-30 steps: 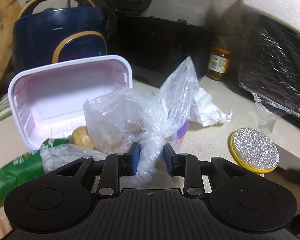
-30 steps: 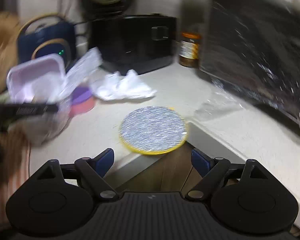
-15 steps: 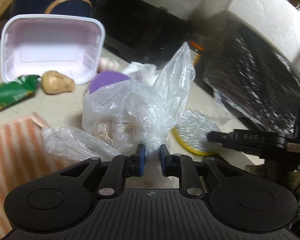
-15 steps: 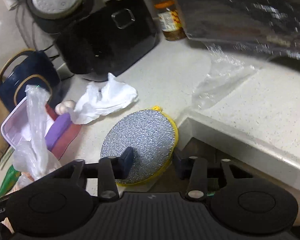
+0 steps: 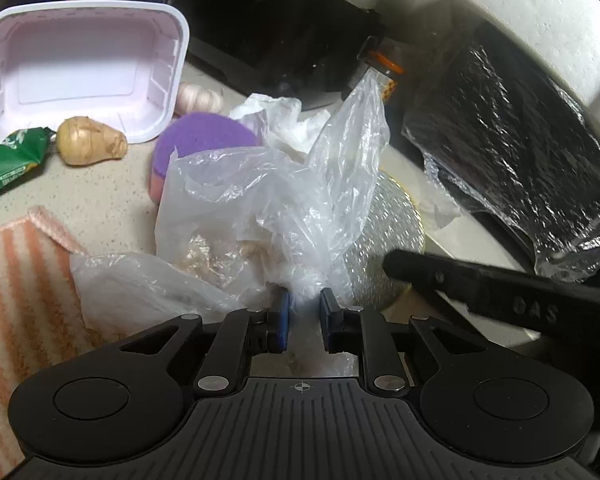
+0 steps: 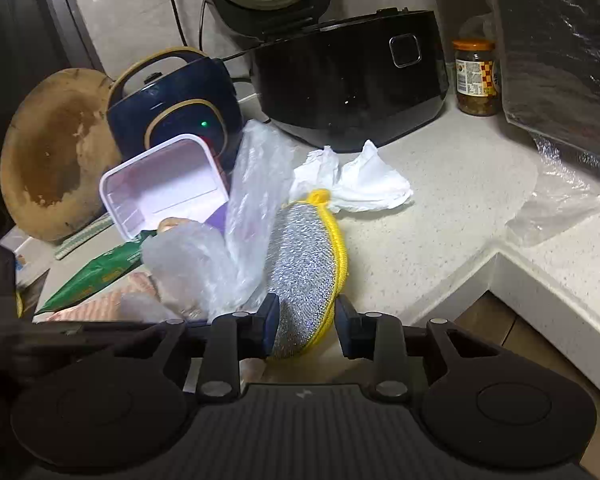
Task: Collect trash
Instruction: 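Grasp the yellow-edged sponge on the counter with the right tool and lift, then grasp the clear plastic bag with the left tool while the right holds the sponge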
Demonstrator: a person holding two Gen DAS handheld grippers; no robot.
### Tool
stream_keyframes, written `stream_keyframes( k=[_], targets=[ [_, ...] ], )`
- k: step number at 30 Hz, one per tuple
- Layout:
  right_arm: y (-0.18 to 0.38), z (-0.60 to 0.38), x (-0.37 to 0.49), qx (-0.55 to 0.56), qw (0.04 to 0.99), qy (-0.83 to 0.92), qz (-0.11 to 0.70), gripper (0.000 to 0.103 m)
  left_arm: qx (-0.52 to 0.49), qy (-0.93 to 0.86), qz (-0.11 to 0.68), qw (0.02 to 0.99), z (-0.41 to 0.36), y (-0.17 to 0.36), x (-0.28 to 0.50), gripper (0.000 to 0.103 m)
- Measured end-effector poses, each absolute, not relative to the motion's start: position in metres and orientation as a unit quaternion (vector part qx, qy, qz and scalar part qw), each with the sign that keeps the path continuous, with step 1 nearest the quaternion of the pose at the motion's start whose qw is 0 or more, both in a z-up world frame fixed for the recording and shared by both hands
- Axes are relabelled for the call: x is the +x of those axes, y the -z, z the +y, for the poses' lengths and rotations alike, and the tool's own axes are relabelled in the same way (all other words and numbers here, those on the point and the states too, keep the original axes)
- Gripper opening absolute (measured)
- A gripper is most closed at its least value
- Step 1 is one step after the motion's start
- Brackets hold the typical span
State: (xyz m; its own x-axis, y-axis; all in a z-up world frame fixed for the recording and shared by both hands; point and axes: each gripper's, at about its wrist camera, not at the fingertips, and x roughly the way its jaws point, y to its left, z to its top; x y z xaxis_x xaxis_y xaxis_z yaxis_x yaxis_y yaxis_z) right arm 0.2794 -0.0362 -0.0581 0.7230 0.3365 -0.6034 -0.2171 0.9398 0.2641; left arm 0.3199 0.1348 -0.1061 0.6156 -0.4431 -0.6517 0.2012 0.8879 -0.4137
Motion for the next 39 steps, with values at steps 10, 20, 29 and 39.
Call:
stream_keyframes(
  k=[10, 20, 29, 39],
  targets=[
    [0.053, -0.033, 0.303, 0.148, 0.916, -0.172, 0.33, 0.031, -0.145, 0.18, 0.403, 0.885, 0.138, 0.106, 0.315, 0.02],
    [0.058, -0.003, 0.317, 0.113, 0.911, -0.192, 0.347, 0.026, -0.176, 0.166, 0.411, 0.879, 0.147, 0.108, 0.317, 0.02],
    [0.048, -0.022, 0.303, 0.087, 0.933, -0.124, 0.326, 0.017, -0.136, 0.1, 0.329, 0.929, 0.165, 0.083, 0.309, 0.02],
    [0.056, -0.032, 0.289, 0.094, 0.93, -0.116, 0.335, 0.017, -0.086, 0.051, 0.321, 0.942, 0.165, 0.083, 0.322, 0.025]
  ],
)
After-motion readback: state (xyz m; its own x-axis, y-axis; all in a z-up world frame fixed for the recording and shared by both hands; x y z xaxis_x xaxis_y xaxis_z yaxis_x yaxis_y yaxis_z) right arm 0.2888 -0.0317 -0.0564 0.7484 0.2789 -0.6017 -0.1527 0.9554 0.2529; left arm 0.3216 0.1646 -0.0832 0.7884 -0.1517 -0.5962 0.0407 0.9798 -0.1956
